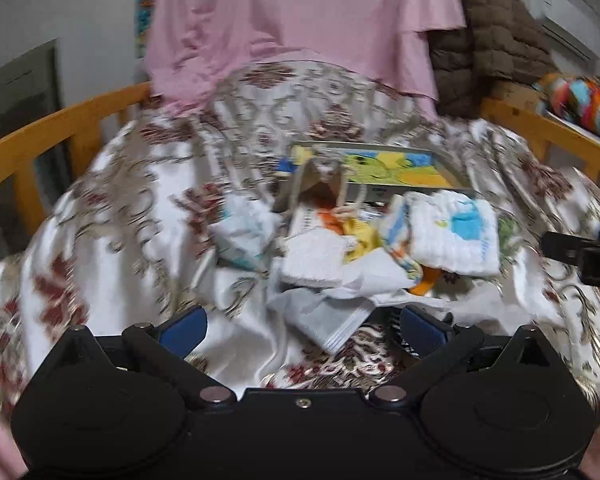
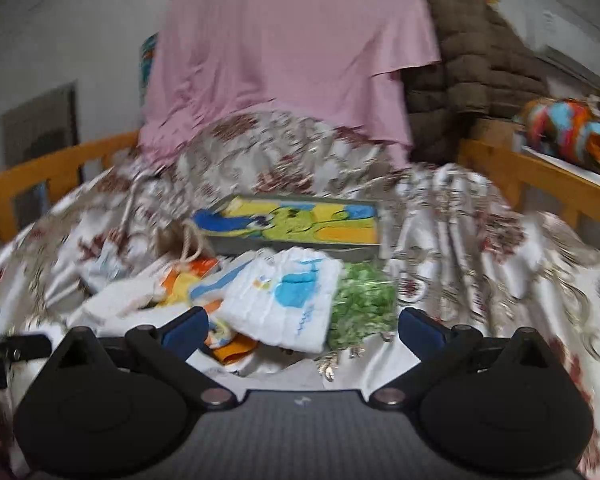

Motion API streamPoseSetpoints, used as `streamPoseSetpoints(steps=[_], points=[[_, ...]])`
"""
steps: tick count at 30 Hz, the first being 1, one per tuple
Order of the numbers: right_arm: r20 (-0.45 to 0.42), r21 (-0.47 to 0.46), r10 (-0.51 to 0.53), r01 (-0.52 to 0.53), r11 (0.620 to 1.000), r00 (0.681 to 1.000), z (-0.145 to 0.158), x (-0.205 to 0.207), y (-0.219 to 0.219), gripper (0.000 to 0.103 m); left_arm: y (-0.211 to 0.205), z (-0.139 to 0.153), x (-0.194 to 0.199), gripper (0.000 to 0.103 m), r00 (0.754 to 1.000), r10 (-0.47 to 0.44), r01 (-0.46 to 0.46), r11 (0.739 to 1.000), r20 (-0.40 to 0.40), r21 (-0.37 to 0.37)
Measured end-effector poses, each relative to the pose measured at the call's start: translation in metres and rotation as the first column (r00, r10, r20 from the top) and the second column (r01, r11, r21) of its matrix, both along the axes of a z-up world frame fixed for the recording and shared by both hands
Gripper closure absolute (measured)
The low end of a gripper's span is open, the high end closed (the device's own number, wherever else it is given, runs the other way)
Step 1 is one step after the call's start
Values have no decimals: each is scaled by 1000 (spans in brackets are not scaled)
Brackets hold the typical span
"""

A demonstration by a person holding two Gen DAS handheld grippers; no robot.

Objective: Organize soft objects
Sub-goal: 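Reach the left tool into the pile and grasp a white tissue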

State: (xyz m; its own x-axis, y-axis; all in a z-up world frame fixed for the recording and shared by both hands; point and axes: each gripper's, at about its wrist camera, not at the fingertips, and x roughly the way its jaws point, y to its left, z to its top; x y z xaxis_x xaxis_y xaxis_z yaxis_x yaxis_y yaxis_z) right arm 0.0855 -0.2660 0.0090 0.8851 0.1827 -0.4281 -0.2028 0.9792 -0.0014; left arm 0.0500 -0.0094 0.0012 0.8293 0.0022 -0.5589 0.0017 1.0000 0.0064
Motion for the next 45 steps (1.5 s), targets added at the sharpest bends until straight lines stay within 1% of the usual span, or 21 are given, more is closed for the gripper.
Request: streamPoseSetpoints(steps=[2,4,6,8,10,11,13,14,16,19,22,25,28,31,34,36,37,39,42,44,45], points=[[-36,-3,70,-70,998,997,-3,9,2,0,-2,-1,7,1,999,-36,36,999,-6,16],[-54,-15,140,-141,990,989,-4,15,6,0,-3,-1,16,1,997,-80,80,996,-10,27],[-82,-46,216,-220,974,973,-4,22,10,0,-4,0,24,1,993,-121,121,992,-5,37],[-122,-63,289,-298,952,949,-5,29,14,0,-3,0,32,1,986,-170,170,984,-6,54],[-149,-83,346,-361,929,926,-7,33,19,0,-5,-3,43,1,974,-227,228,971,-24,71],[-166,-78,380,-396,915,910,-9,37,20,0,-5,-6,47,1,966,-255,257,964,-34,73],[-209,-29,437,-452,892,875,-13,43,20,0,-8,-13,55,1,949,-308,313,946,-67,85],[-237,-10,451,-466,885,861,-17,46,20,0,-10,-16,58,1,940,-330,337,937,-81,95],[-283,-24,449,-474,880,848,-24,51,25,0,-15,-20,62,1,924,-372,381,916,-89,126],[-324,-95,423,-474,876,846,-36,51,34,1,-20,-23,67,1,906,-415,424,889,-88,172],[-343,-137,395,-461,877,852,-43,52,36,6,-20,-26,72,1,888,-450,460,868,-95,186],[-355,-175,359,-439,881,863,-49,53,38,10,-18,-28,76,6,874,-473,486,852,-110,196],[-371,-190,344,-433,881,863,-53,58,38,16,-17,-29,78,11,863,-492,505,837,-115,210],[-368,-198,329,-419,886,870,-54,61,38,19,-19,-32,80,16,850,-511,526,822,-126,218],[-364,-193,311,-398,897,878,-55,64,36,24,-23,-36,82,22,838,-528,546,803,-140,238],[-365,-190,304,-390,901,880,-56,67,36,29,-26,-38,83,30,834,-532,551,796,-144,251],[-366,-190,300,-386,903,881,-57,69,36,29,-27,-38,85,33,834,-532,551,794,-144,256],[-365,-193,286,-373,908,886,-58,71,35,29,-28,-39,86,46,833,-535,552,790,-138,268],[-363,-183,265,-347,920,893,-58,75,32,29,-26,-39,88,54,835,-533,549,793,-133,265],[-365,-170,258,-336,926,895,-58,77,29,30,-25,-40,88,57,836,-532,549,797,-139,252],[-369,-162,261,-339,927,892,-58,78,28,31,-25,-41,89,57,831,-536,556,795,-146,244]])
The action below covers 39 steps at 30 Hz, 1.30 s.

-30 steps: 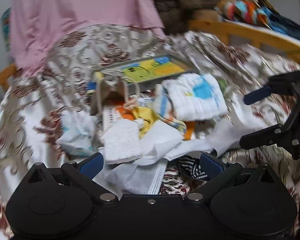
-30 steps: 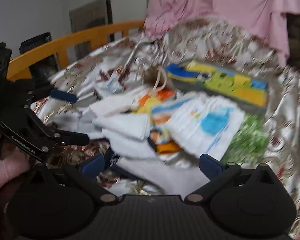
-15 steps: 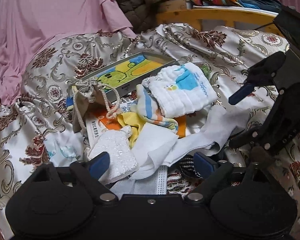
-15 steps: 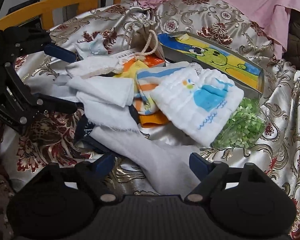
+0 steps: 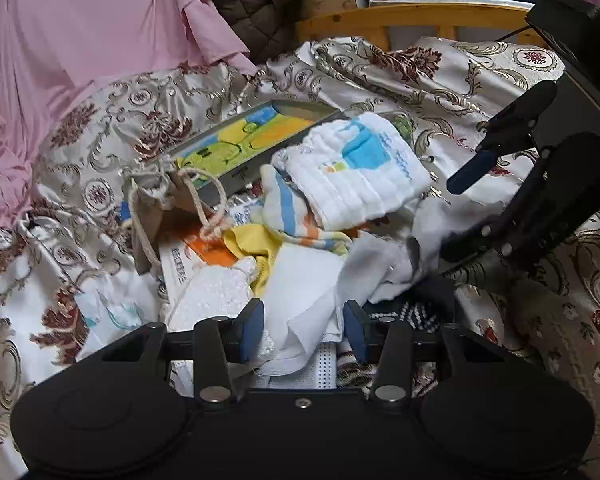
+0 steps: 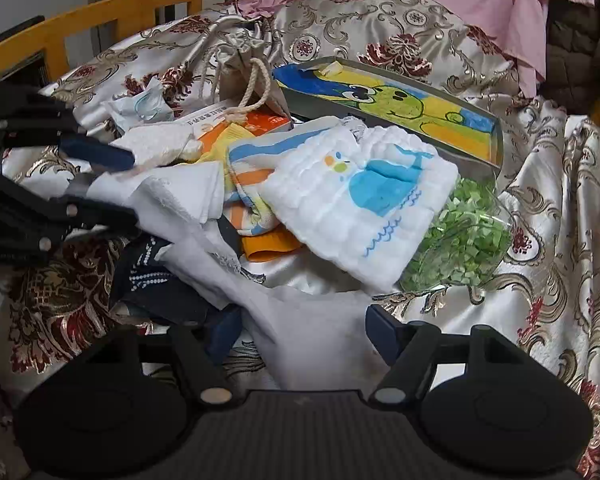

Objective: Organize soft objects
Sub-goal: 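Reach the left tool into the pile and grasp a white tissue, then lift the white tissue with the left tool and carry it over the cartoon tray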

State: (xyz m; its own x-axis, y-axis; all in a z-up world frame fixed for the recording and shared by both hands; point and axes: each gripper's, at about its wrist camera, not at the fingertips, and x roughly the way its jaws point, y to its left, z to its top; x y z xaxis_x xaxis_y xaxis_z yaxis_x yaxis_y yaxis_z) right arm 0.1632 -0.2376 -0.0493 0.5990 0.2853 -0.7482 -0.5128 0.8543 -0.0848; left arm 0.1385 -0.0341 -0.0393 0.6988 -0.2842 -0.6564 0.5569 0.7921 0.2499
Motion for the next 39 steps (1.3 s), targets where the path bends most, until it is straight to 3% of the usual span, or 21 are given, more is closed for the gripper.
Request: streamPoseSetpoints(steps=[6,13,15,18,26,28,33,39], points=[[-24,-26,58,-59,998,998,-7,-3,11,39,-8,-9,-2,58,998,-48,49,998,-36,36],[-10,-55,60,-60,997,998,-11,-2,20,47,-14,-15,6,63,1000,-11,13,995,-29,96],[-8,-55,60,-61,997,998,-12,-1,20,55,-12,-14,9,68,999,6,-3,997,-33,80],[-9,-49,62,-62,997,998,-13,-2,20,59,-9,-12,9,71,1000,18,-17,998,-24,52],[-21,15,60,-60,998,998,-9,0,15,60,-9,-11,11,71,998,38,-39,999,-57,-21],[-12,17,60,-60,998,998,-8,-2,16,66,-9,-10,11,72,998,39,-41,999,-49,-36],[21,41,42,-42,998,999,-3,-3,12,90,-6,-6,9,94,998,39,-44,993,-56,-106],[53,42,34,-36,998,998,0,-6,11,100,6,-3,15,96,989,91,-116,968,-118,-223]])
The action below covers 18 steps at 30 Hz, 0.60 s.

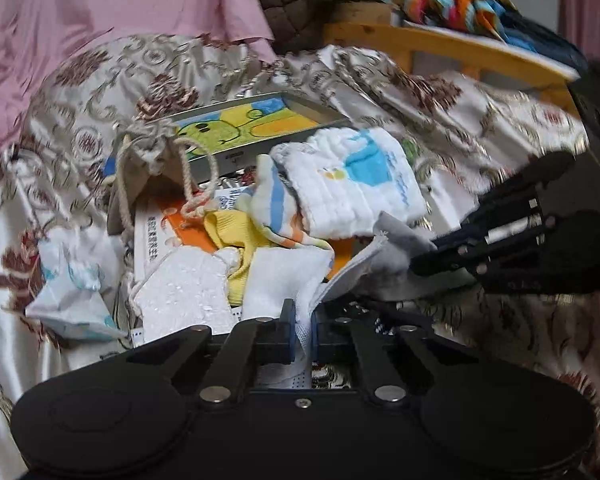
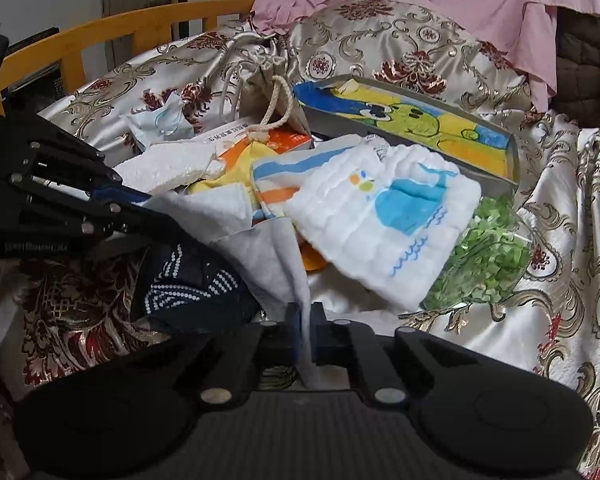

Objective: Organize soft objects
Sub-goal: 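Lift the white tissue with the left tool and carry it over the cartoon tray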

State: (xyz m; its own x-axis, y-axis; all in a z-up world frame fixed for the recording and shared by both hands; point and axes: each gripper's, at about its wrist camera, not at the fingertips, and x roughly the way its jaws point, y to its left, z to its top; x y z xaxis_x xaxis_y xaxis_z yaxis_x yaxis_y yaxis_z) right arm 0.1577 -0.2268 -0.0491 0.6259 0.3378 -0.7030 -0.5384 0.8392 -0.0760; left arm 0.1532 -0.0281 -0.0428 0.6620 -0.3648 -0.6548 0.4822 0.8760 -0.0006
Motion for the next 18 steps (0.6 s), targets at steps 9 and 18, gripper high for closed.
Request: streamPoseSetpoints(steps=[9,18], points=[[113,14,-38,37,999,993,10,-4,-6,101,49,9,17,96,976,127,-189,899,-177,-395],[137,16,-16,14,1000,990,11,-9,-4,101,71,-2,21,96,940,139,-297,784,-312,-546]])
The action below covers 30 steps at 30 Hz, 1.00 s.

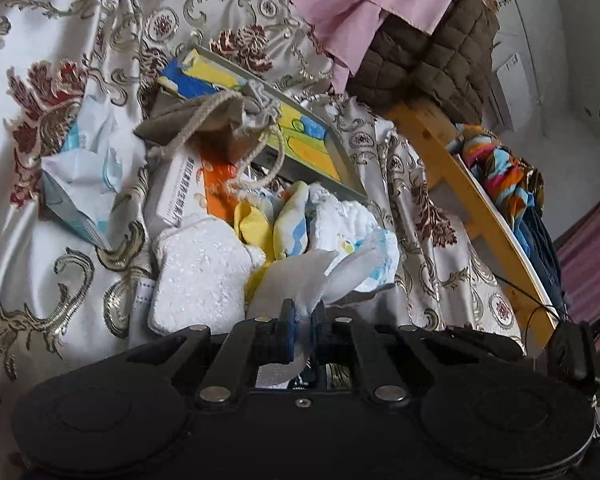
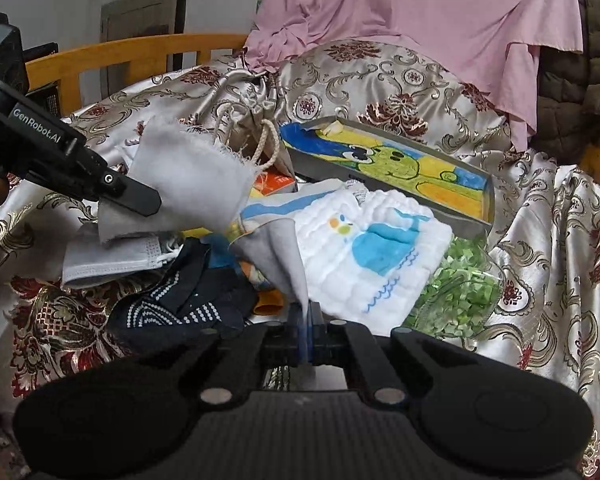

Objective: Organize soft objects
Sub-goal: 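Lift the white tissue with the left tool and carry it over the cartoon tray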

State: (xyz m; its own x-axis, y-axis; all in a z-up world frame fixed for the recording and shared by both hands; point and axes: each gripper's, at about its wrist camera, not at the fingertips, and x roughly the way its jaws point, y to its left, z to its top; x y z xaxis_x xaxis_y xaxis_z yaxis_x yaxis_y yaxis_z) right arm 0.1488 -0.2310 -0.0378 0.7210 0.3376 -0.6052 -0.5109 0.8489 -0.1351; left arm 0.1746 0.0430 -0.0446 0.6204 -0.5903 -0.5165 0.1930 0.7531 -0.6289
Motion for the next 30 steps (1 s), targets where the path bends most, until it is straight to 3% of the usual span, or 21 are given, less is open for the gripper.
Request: streamPoseSetpoints(steps=[3,10,16,23,30], points=[[22,9,0,0,1000,1000,2,-2,-1,101,1,2,-2,96,1000,10,-10,1000,27,2],[86,92,0,-8,996,996,14,-8,-7,101,6,14,-6,96,994,-6,15,997,112,-78],[124,141,-16,-2,990,992,31,-4,-12,101,0,30,6,96,986,6,2,999,166,-48],[172,143,6,-31,989,985,62,44,3,101,-6,70,62,96,968,21,-7,998,250,-57],[248,86,3,-25,996,969,86,120,24,101,-23,88,147,96,959,29,-39,999,283,29]])
